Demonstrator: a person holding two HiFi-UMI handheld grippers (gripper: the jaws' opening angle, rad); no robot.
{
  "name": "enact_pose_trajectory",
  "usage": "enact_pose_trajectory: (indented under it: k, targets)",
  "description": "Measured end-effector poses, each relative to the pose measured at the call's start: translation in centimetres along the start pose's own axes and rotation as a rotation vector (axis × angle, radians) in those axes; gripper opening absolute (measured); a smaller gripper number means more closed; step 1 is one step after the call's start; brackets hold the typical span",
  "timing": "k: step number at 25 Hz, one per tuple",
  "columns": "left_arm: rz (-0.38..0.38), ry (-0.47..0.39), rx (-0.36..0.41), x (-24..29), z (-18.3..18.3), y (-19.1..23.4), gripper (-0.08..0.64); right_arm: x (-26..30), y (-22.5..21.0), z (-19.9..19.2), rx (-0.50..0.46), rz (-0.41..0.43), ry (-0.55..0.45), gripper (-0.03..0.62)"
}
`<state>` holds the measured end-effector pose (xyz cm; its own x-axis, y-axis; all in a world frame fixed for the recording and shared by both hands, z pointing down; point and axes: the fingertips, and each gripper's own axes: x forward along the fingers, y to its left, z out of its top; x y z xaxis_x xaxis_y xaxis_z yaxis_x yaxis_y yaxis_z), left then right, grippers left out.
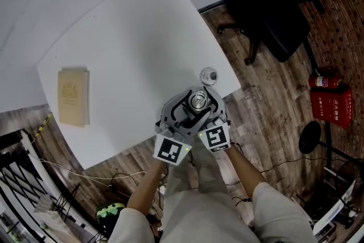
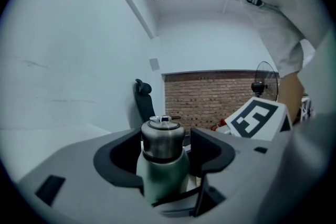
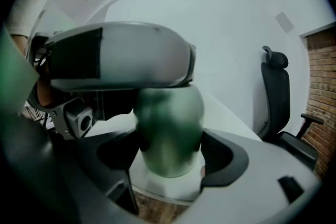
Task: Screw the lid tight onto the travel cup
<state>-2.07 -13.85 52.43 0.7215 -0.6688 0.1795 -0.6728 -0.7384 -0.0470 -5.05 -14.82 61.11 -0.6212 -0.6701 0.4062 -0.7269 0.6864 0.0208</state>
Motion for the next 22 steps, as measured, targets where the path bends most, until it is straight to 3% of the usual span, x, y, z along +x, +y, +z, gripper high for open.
enact_pose_trajectory:
  k: [6, 12, 17, 22]
  targets:
    - [0.091, -0.004, -0.044, 0.26, 0.60, 0.29, 0.272, -0.04, -0.12, 0.06, 0.000, -0.002, -0.002, 0.362]
    - [0.167, 0.008, -0.038, 0.49, 0.81, 0.77, 0.272, -0.11, -0.06, -0.05, 0.004, -0.003, -0.004, 0.361]
    - [0.156, -0.006, -0.032, 0.52, 0.96, 0.93, 0.258, -0.05, -0.02, -0.18, 0.013, -0.007, -0.006, 0.360]
    - [0.085, -0.019, -0.019, 0.44, 0.98, 0.82, 0.256, -0.02, 0.00, -0.02, 0.002, -0.005, -0.003, 0.361]
